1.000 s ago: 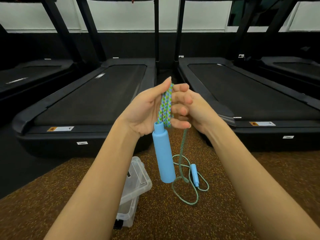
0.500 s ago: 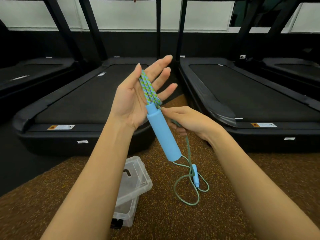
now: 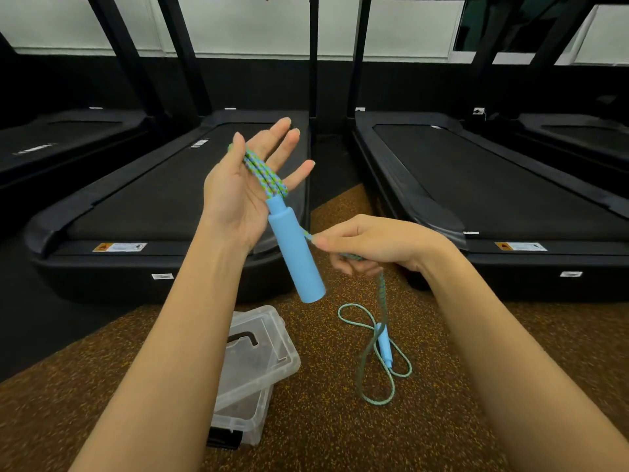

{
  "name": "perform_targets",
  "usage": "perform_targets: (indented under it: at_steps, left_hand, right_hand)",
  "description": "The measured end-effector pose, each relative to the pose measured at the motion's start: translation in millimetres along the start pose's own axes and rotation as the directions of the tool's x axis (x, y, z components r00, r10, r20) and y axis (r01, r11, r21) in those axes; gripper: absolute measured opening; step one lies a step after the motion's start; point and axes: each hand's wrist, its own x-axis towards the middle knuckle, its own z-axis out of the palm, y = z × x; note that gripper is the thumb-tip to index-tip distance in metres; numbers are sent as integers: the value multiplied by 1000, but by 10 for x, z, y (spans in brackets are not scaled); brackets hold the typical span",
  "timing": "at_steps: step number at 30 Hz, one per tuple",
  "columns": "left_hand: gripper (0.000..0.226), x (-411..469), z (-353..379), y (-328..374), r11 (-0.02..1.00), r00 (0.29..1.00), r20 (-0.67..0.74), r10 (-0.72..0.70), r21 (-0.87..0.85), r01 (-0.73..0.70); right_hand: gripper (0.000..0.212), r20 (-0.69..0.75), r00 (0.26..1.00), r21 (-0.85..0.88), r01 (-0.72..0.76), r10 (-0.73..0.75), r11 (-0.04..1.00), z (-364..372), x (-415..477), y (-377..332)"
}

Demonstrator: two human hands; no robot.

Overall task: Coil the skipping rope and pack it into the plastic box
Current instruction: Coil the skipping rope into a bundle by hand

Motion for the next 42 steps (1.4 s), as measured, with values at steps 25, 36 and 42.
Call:
perform_targets:
  at_steps: [25, 36, 42]
  left_hand:
    - [37, -62, 28, -208, 812, 947, 71, -315, 536, 230]
    - [42, -128, 171, -257, 734, 799, 223, -558, 581, 351]
    - [52, -129, 218, -275, 742, 739, 303, -601, 554, 376]
  right_hand:
    - [30, -342, 898, 117, 331, -275, 936, -275, -392, -337]
    - [19, -570, 772, 135, 425, -280, 895, -372, -389, -277]
    - [18, -661, 698, 135, 473, -277, 871, -378, -380, -264]
